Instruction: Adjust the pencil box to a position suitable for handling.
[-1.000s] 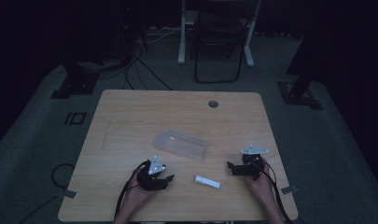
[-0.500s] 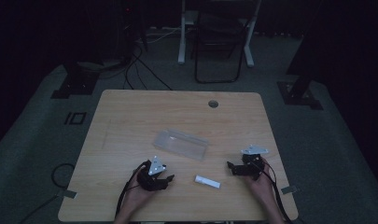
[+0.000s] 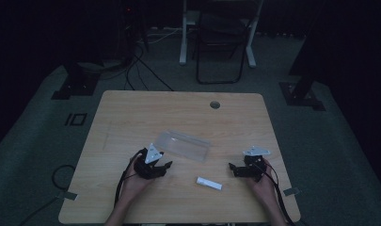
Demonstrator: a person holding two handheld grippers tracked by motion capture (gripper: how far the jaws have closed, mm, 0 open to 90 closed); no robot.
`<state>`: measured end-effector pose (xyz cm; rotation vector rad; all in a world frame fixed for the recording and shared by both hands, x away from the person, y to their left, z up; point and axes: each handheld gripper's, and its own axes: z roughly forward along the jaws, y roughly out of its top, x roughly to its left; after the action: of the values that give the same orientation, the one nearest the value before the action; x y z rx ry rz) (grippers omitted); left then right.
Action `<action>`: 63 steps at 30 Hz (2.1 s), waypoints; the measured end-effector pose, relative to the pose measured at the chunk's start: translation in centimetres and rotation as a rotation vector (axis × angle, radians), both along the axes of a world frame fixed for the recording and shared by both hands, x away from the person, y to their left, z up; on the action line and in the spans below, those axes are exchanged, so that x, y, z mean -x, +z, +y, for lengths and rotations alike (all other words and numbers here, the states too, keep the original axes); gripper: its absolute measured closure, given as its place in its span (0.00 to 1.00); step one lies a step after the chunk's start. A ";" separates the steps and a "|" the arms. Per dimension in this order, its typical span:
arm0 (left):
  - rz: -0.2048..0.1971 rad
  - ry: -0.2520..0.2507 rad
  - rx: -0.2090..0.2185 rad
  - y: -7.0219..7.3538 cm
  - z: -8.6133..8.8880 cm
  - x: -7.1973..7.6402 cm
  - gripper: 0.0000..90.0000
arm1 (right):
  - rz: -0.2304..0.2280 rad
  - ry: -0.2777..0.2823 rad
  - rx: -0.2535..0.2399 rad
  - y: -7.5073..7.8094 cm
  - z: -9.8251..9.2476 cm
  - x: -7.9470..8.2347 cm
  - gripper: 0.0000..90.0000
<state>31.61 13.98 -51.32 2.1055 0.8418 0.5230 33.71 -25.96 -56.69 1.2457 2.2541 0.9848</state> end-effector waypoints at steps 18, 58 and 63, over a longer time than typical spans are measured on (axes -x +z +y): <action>-0.004 0.035 -0.068 1.6 -1.0 -8.5 0.44 | -0.001 0.000 0.000 0.0 0.0 0.0 0.14; -0.117 -0.063 -0.196 1.3 -3.4 -7.2 0.74 | 0.000 0.000 0.000 0.0 0.0 0.0 0.14; -0.107 -0.069 -0.196 1.0 -3.8 -7.6 0.75 | 0.000 0.000 0.000 0.0 0.0 0.0 0.14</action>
<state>39.18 10.21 -50.31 2.2529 0.6775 0.6993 33.72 -25.97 -56.69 1.2456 2.2536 0.9849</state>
